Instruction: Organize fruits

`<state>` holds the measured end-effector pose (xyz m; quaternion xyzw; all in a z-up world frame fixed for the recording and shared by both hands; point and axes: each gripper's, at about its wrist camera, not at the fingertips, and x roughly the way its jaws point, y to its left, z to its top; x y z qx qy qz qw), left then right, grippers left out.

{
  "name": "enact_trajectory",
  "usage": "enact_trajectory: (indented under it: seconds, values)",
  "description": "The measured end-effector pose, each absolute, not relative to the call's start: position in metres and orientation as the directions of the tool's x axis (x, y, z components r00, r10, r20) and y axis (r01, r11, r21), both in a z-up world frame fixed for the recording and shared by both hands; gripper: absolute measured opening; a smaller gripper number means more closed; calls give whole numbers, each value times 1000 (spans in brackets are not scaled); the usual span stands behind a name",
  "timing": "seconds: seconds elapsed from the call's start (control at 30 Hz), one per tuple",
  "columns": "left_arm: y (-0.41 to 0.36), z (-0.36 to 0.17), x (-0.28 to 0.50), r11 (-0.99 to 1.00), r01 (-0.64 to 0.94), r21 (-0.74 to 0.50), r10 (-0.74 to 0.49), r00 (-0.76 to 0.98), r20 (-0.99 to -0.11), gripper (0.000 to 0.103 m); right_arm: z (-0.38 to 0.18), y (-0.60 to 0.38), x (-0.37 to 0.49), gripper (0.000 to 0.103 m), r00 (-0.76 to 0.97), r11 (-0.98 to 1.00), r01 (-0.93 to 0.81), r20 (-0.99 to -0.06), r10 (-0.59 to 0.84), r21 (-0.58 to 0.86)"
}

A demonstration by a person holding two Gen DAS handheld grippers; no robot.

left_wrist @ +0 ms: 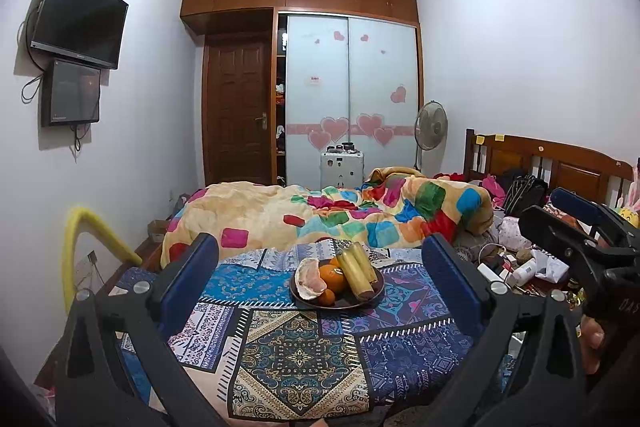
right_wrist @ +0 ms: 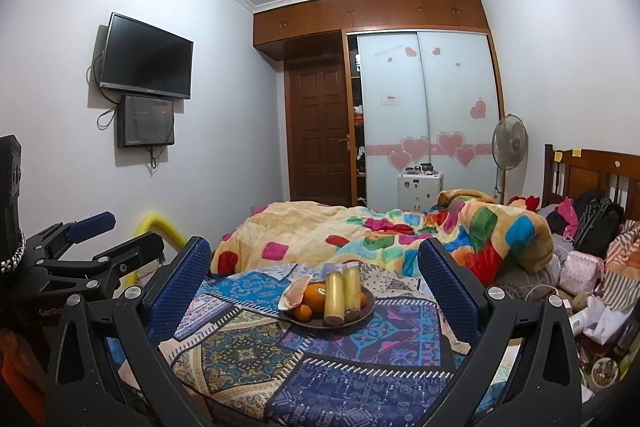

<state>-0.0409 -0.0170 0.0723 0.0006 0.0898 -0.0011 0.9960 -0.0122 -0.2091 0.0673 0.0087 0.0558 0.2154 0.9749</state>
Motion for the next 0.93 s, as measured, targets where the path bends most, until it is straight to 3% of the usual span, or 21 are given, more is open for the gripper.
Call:
enact_trajectory:
  seconds: [0.93]
  values:
    - [-14, 62, -29, 999, 4, -32, -10, 978, -206, 103, 67, -212, -6, 103, 903, 910, -412, -115, 414, 43]
